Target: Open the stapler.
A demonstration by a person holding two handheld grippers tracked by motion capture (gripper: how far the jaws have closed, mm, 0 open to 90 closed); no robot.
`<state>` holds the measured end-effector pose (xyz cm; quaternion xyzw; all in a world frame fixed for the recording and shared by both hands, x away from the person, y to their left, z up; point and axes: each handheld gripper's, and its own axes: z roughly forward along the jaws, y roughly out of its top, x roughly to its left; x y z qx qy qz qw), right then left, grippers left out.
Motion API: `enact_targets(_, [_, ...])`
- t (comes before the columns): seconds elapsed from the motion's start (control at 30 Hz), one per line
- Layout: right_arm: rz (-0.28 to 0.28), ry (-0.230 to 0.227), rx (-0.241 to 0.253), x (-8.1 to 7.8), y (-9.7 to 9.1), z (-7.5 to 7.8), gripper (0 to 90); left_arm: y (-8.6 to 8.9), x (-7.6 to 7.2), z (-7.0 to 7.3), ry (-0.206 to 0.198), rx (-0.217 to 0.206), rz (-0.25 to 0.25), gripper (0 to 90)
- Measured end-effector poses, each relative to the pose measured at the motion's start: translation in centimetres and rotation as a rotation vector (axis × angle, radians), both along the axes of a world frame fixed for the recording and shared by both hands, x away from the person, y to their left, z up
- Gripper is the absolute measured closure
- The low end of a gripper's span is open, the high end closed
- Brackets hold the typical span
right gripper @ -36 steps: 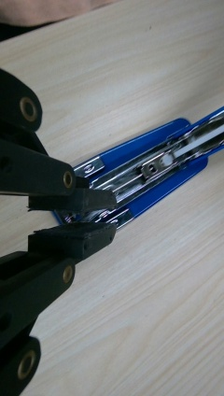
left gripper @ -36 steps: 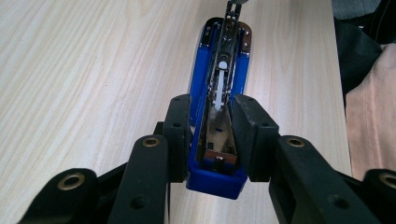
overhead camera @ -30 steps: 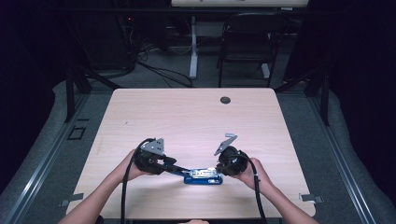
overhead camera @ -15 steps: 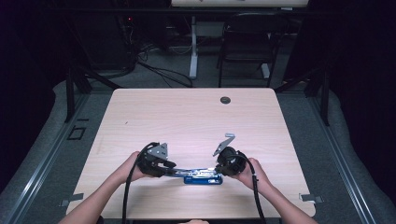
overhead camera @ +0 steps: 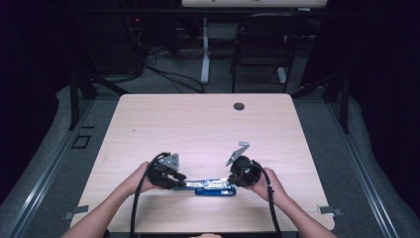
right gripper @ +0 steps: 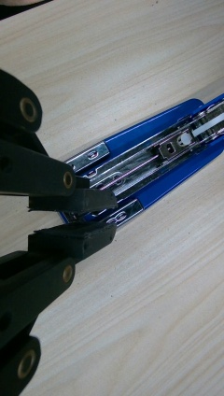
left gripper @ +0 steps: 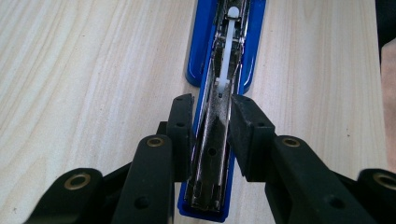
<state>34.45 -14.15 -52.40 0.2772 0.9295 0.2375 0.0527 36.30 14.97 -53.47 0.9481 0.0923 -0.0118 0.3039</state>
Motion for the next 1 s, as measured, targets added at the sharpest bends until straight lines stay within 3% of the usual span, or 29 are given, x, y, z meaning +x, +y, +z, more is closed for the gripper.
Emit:
enact_targets(0.33, [0.004, -0.005, -0.017, 0.0, 0.0, 0.1, 82.3, 0.4, 0.3, 0.0, 0.008, -0.005, 0.01, 66.5])
enact_targets(0.47, [0.003, -0.005, -0.016, 0.0, 0.0, 0.1, 82.2, 0.7, 0.6, -0.1, 0.028, 0.004, 0.025, 63.1])
enact_targets(0.57, [-0.001, -0.001, -0.003, 0.0, 0.0, 0.0, 82.2, 0.9, 0.8, -0.2, 0.06, -0.014, 0.028, 60.7])
enact_targets(0.83, [-0.003, 0.0, -0.002, 0.0, 0.0, 0.0, 81.5, 1.4, 1.1, -0.3, 0.092, -0.03, 0.024, 59.1])
enact_targets(0.93, [-0.005, 0.0, -0.001, 0.0, 0.0, 0.0, 81.4, 1.4, 1.0, -0.3, 0.097, -0.027, 0.015, 58.2])
enact_targets(1.0, [-0.005, 0.0, 0.0, 0.0, 0.0, 0.0, 81.3, 1.1, 0.9, -0.6, 0.092, 0.01, -0.004, 58.1])
